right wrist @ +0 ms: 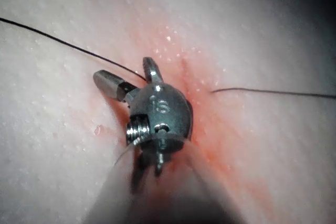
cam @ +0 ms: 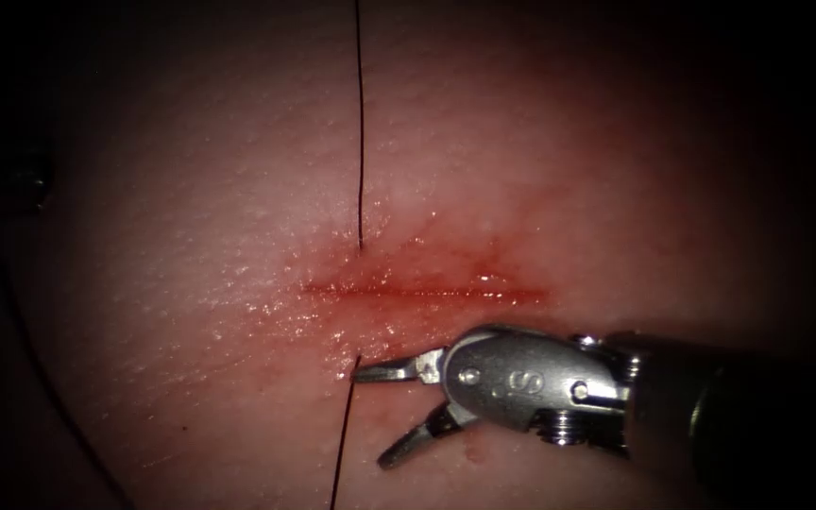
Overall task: Wound Closure
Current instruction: Grab the suture using the right needle driver and pull it through the tissue
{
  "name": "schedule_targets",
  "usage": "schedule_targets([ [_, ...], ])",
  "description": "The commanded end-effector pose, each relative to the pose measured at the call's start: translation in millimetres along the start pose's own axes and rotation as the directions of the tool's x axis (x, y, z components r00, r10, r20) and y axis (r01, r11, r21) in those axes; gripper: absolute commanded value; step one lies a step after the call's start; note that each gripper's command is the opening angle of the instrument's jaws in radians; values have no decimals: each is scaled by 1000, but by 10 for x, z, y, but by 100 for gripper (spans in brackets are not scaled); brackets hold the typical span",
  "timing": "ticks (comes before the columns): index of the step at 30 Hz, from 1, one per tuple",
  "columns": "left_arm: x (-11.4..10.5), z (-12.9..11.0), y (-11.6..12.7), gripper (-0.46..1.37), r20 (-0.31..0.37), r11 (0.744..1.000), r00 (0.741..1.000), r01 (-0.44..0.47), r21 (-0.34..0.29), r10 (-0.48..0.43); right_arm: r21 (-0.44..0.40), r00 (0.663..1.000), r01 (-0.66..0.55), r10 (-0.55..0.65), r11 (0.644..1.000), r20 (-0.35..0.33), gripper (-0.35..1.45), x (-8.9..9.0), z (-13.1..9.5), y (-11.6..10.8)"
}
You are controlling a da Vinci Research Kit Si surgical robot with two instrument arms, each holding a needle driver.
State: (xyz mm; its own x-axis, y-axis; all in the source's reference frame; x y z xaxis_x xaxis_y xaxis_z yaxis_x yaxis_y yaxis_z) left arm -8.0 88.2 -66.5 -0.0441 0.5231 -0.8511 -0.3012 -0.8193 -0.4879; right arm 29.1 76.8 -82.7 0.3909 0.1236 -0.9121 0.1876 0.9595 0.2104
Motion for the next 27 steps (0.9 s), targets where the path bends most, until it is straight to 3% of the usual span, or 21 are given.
schedule_targets([
  [1, 0, 0, 0, -35, 0, 1000, 1000, 0, -6, 0, -3, 1000, 7, -7, 1000, 3, 126, 0, 1, 2],
  [7, -2, 2, 3, -35, 0, 1000, 1000, -2, 0, 2, -35, 999, 27, -27, 999, 21, 123, -4, 11, 18],
  [12, -3, 2, 6, -35, 0, 1000, 1000, -3, 1, 3, -34, 999, 33, -32, 999, 26, 92, -9, 15, 19],
  [20, -3, 4, 6, -35, 0, 1000, 1000, -3, 3, 3, -12, 999, 50, -50, 999, 17, 59, -18, 25, 11],
  [24, -3, 5, 6, -35, 0, 1000, 1000, -2, 4, 2, 0, 999, 33, -33, 999, 16, 72, -25, 34, 10],
  [27, -2, 5, 7, -35, 0, 1000, 1000, -2, 4, 2, -2, 1000, 20, -19, 1000, 19, 66, -28, 37, 10],
])
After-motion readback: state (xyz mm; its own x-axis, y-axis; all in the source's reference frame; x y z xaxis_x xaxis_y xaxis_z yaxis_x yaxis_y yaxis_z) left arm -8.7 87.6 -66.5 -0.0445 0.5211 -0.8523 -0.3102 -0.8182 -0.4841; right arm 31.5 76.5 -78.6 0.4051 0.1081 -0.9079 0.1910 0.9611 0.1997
